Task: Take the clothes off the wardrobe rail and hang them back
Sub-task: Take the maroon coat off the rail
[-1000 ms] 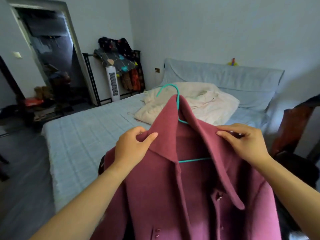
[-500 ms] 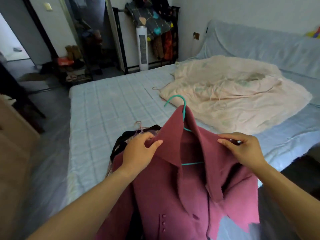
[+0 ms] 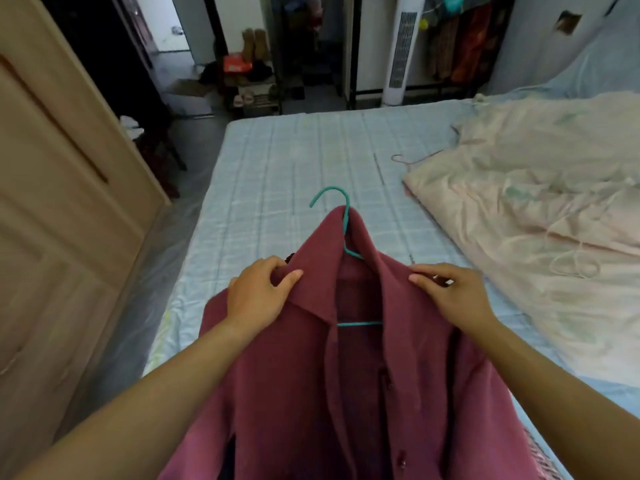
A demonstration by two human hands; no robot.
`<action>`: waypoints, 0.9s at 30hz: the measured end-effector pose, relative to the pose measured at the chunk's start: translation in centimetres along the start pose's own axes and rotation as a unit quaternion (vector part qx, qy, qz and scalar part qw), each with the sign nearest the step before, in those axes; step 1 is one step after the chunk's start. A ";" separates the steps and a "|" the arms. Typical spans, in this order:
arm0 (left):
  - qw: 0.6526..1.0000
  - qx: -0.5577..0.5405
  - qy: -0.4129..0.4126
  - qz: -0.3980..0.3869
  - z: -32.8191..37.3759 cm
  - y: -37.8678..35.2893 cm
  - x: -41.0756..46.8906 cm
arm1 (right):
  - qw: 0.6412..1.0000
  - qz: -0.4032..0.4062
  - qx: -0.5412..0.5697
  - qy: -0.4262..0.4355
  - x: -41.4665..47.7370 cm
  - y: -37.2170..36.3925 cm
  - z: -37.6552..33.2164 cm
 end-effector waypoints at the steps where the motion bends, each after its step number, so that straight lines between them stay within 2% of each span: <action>1: 1.000 0.007 0.007 -0.007 -0.6 -1.2 0.4 | 1.000 -0.009 0.000 -0.011 0.6 -1.0 1.5; 14: 0.985 0.125 0.055 -0.101 -9.0 -17.5 5.1 | 0.985 -0.096 -0.052 -0.134 5.1 -12.0 18.8; 19: 0.956 0.165 0.067 -0.232 -13.0 -22.9 3.6 | 0.961 -0.186 -0.104 -0.176 4.2 -15.2 23.5; 23: 0.943 0.203 0.041 -0.259 -14.1 -24.7 3.4 | 0.966 -0.190 -0.124 -0.126 3.8 -16.5 23.0; 27: 0.967 0.147 0.021 -0.208 -14.0 -25.3 4.2 | 0.965 -0.208 -0.151 -0.052 3.0 -19.2 22.0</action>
Point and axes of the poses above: each hand's wrist, its own x-axis towards the middle knuckle, its own y-axis out of the back of the hand, z = x × y, the point moved 5 cm from there along x, towards the middle knuckle, and after that the axes turned 11 degrees about z, right-handed, at the moved point
